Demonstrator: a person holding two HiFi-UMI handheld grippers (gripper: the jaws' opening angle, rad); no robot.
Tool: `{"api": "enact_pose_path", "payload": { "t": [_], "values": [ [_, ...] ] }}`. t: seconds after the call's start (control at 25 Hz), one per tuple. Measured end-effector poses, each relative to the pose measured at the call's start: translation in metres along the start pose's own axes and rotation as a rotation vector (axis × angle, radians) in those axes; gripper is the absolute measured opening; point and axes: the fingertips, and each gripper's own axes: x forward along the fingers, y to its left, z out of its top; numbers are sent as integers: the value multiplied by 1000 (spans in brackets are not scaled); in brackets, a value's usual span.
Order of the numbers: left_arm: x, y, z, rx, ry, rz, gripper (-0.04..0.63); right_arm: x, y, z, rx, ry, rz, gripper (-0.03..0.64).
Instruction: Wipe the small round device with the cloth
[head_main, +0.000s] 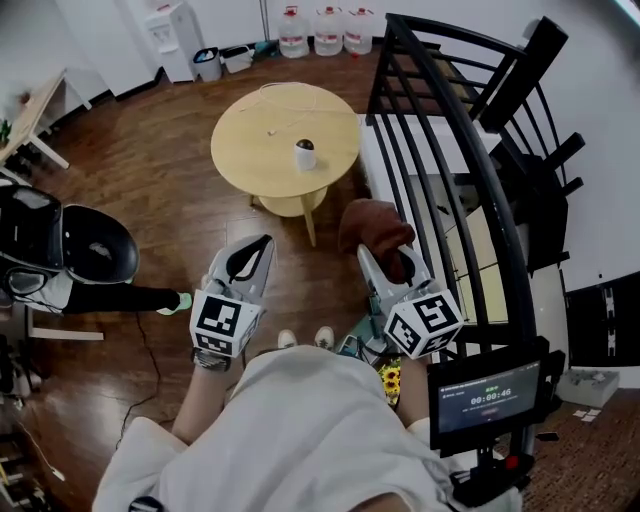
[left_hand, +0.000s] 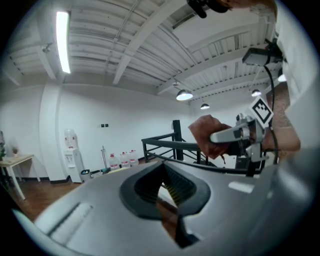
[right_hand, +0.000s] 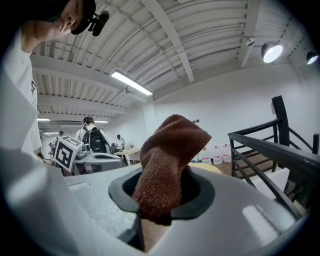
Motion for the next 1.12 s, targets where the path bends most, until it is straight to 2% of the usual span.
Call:
{"api": "enact_pose_path", "payload": {
  "t": [0.16,0.6,0.84,1.12],
  "values": [
    [2,9,-8,-16,-14,17,8,5,5,-2,-17,-16,0,104],
    [-3,23,-9,-18,-13,-25,8,27,27,7,-38,-25,18,100],
    [-6,29,-11,-9,-56,-49,8,40,40,-1,-52,-18,50,101],
    [-19,38,-22,-22,-41,-32,8,39,50,-8,-73,-4,56,101]
  ]
}}
